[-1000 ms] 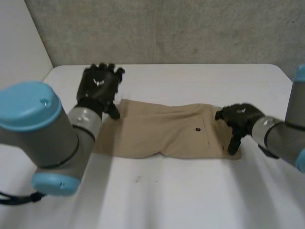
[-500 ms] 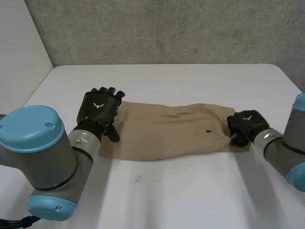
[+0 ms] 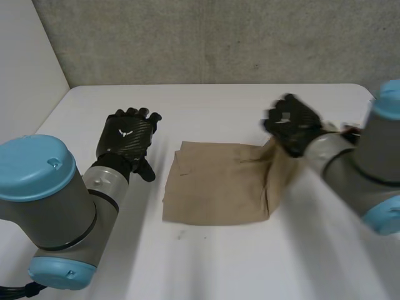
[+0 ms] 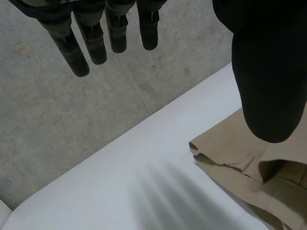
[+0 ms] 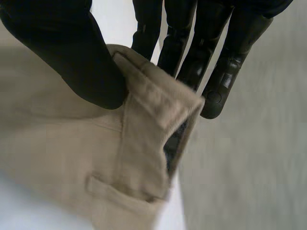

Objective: Fold the shorts.

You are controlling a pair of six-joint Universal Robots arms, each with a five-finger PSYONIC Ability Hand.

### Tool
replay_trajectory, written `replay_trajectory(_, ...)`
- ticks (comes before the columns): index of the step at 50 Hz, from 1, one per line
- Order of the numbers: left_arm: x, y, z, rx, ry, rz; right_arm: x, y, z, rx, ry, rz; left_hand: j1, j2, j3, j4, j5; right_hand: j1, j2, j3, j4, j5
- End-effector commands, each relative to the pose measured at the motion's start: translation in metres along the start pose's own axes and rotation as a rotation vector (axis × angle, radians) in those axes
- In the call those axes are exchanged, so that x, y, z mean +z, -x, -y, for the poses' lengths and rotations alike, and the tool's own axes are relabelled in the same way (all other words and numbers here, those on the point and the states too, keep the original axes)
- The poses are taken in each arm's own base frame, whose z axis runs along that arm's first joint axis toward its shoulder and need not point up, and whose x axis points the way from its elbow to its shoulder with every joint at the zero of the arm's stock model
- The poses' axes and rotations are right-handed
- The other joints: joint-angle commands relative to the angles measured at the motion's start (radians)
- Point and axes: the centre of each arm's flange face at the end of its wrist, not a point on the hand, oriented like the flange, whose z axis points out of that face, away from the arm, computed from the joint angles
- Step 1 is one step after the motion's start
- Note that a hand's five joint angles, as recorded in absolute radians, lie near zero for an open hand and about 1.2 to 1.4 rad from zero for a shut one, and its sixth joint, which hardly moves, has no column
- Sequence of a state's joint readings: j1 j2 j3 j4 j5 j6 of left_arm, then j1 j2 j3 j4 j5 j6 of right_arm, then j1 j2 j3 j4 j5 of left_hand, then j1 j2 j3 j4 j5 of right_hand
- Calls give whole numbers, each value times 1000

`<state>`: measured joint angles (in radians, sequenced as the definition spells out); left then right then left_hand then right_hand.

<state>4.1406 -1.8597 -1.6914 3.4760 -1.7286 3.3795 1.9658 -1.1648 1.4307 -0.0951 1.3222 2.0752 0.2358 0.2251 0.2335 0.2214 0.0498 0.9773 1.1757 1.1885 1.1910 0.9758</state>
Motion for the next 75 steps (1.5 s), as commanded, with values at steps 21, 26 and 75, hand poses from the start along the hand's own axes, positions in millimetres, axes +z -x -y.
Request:
replay_trajectory(21, 17, 39, 40, -45, -108, 190, -2, 28, 90, 797, -314, 291, -46, -35, -44, -31, -34, -803, -1001, -1014, -1016, -976)
replay_trajectory(26, 22, 20, 48, -73, -147, 110, 2, -6, 69, 1002, -267, 207, -43, -32, -41, -28, -31, -803, -1001, -1014, -1016, -976)
replay_trajectory(75, 12, 35, 109, -110, -50, 43, -7, -73, 40, 827, 2, -200, -46, -35, -44, -31, -34, -803, -1001, -1014, -1016, -976)
